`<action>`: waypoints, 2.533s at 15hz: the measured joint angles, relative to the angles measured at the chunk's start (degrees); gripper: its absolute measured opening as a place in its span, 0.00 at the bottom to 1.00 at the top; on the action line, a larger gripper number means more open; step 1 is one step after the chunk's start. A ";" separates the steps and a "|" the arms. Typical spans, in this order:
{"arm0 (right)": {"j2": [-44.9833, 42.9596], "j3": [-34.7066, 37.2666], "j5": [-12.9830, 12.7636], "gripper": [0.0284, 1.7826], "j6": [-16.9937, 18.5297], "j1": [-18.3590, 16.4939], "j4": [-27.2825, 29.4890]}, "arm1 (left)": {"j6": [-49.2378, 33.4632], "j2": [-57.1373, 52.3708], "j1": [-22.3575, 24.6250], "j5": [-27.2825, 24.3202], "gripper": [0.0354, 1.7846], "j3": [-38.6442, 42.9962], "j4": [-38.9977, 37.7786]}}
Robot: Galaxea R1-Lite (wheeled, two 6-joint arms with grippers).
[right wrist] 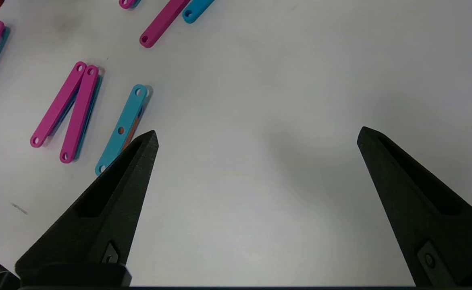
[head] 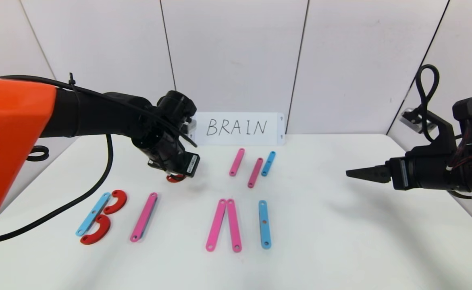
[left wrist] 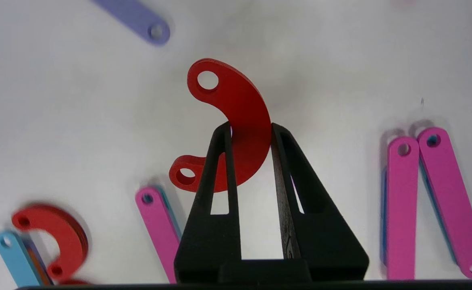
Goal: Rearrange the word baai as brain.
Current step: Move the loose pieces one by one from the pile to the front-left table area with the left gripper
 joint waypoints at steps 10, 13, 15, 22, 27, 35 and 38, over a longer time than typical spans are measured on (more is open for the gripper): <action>-0.02 0.37 -0.12 0.97 -0.07 0.28 0.00 | -23.82 0.50 -1.07 3.83 0.15 0.39 10.72; -0.02 0.39 -0.12 0.97 -0.10 0.30 -0.02 | -24.02 2.10 -1.07 3.90 0.15 0.50 10.96; -0.02 0.41 -0.12 0.97 -0.10 0.33 -0.02 | -23.95 3.17 -0.94 3.99 0.15 0.50 10.89; 0.00 0.50 -0.12 0.97 -0.10 0.37 -0.05 | -22.97 5.57 0.41 4.49 0.15 -1.04 10.44; 0.02 0.50 -0.12 0.97 -0.10 0.35 -0.06 | -23.10 6.03 0.74 4.73 0.15 -1.40 10.47; 0.28 0.52 -0.01 0.97 -0.10 0.41 -0.05 | -23.47 6.34 0.78 4.74 0.59 -1.95 10.45; 0.37 0.57 -0.04 0.97 -0.07 0.45 -0.06 | -23.67 6.36 0.61 4.71 0.84 -3.72 10.78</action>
